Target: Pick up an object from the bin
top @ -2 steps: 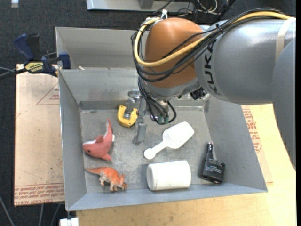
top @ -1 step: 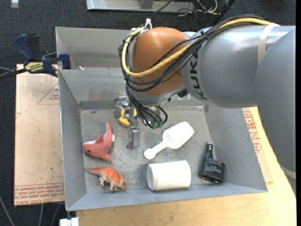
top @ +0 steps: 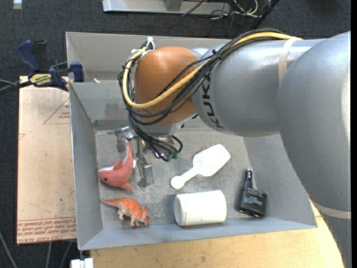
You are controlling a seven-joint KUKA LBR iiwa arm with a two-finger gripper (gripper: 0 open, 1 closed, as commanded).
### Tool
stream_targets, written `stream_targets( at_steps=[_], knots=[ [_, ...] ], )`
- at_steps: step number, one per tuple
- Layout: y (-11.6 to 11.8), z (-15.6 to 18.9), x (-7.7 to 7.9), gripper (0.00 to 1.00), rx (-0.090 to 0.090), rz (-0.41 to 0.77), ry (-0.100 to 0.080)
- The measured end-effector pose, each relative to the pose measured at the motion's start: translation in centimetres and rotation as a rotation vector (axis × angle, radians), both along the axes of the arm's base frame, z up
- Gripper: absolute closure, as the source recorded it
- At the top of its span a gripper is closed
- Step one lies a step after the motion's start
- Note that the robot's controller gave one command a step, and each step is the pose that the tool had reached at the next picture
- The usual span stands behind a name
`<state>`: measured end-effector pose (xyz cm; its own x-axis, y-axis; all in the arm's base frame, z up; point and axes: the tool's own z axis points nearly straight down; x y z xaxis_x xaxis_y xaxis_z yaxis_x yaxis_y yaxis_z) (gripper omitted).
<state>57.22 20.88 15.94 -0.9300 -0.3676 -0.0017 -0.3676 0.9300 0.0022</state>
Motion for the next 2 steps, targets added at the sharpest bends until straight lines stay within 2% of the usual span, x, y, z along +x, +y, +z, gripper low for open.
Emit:
stream_targets(
  at_steps=[1, 2],
  knots=[
    [0.5, -0.3, -0.5, 0.00, 0.002, -0.176, -0.005],
    [1.3, -6.1, 0.5, 0.00, 0.004, -0.083, -0.008]
  ],
)
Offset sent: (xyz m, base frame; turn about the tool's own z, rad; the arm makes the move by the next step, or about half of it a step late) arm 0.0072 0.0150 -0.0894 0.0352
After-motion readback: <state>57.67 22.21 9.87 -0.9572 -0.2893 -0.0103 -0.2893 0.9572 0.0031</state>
